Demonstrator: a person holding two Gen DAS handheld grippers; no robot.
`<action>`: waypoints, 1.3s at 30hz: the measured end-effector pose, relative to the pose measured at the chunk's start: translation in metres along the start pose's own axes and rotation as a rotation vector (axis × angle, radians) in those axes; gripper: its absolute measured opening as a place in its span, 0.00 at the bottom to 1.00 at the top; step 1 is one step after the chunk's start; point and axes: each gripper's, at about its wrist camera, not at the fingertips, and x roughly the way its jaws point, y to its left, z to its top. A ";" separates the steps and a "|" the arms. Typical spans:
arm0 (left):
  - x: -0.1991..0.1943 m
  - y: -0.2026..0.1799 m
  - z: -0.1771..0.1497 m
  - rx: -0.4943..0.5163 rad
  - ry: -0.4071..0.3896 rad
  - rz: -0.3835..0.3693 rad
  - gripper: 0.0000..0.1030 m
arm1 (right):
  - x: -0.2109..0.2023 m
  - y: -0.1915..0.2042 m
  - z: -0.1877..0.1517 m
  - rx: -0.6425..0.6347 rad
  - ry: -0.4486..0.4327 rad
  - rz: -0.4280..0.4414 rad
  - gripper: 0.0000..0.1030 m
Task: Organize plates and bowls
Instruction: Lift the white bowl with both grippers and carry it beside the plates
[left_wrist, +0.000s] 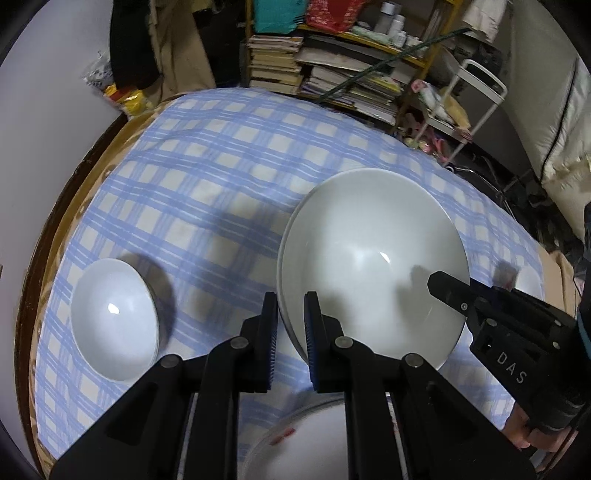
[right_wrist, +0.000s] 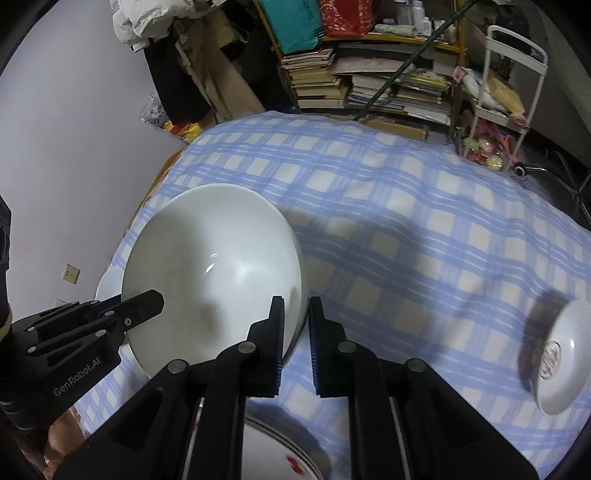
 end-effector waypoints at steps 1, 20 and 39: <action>-0.002 -0.006 -0.004 0.016 -0.011 0.001 0.13 | -0.004 -0.003 -0.004 -0.002 0.001 -0.008 0.14; 0.014 -0.111 -0.056 0.131 0.076 -0.040 0.13 | -0.054 -0.095 -0.081 0.094 0.008 -0.093 0.13; 0.037 -0.128 -0.082 0.139 0.135 -0.040 0.09 | -0.045 -0.121 -0.126 0.178 -0.003 -0.127 0.11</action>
